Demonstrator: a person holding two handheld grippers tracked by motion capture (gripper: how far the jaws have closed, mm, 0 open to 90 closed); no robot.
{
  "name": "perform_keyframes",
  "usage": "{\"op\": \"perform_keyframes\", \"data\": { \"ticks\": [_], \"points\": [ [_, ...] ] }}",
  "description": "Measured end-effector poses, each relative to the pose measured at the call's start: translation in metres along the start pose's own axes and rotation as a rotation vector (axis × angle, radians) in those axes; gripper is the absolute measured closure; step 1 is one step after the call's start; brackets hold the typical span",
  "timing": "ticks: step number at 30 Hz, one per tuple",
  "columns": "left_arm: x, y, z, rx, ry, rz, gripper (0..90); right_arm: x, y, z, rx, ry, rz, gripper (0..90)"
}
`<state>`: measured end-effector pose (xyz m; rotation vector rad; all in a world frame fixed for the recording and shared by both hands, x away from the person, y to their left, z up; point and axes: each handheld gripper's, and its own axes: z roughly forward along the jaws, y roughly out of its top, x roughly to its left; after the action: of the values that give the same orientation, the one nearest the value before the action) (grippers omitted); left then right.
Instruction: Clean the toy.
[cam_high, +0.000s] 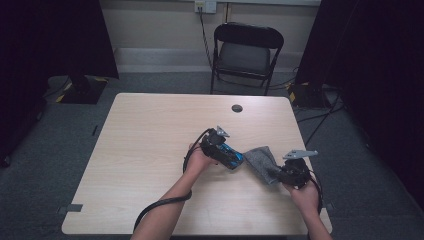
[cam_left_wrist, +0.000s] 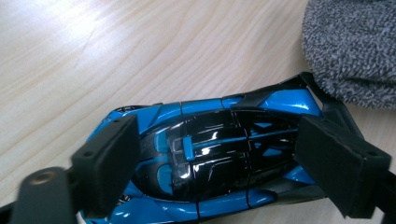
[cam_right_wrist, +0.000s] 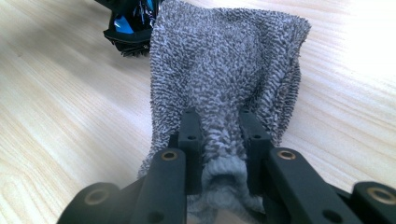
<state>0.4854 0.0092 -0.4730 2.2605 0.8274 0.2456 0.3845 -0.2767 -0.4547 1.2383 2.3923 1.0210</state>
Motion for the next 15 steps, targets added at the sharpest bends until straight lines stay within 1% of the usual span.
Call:
{"op": "perform_keyframes", "data": {
  "ticks": [1,2,3,5,10,15],
  "points": [
    [0.0027,-0.0024,0.0020,0.021,0.011,0.013,1.5,-0.0006,0.0002,0.0012,0.004,0.000,-0.001,75.1],
    [0.0027,-0.0024,0.0020,0.021,0.011,0.013,0.0,-0.0006,0.0002,0.0012,0.004,0.000,-0.001,75.1],
    [0.0047,-0.0042,0.0019,0.010,0.015,-0.002,0.0,-0.0010,0.0005,0.0017,0.005,0.000,0.001,75.1],
    [0.0045,-0.0042,0.0017,0.013,0.018,-0.009,0.0,-0.0007,0.0009,0.0017,0.003,-0.002,-0.001,75.1],
    [0.0051,-0.0028,0.0015,0.027,0.018,-0.001,0.0,-0.0003,0.0012,0.0021,0.002,-0.003,-0.003,74.9],
    [0.0052,-0.0019,0.0016,0.033,0.017,-0.010,0.0,-0.0013,0.0010,0.0014,0.005,-0.008,0.003,74.9]
  ]
}}
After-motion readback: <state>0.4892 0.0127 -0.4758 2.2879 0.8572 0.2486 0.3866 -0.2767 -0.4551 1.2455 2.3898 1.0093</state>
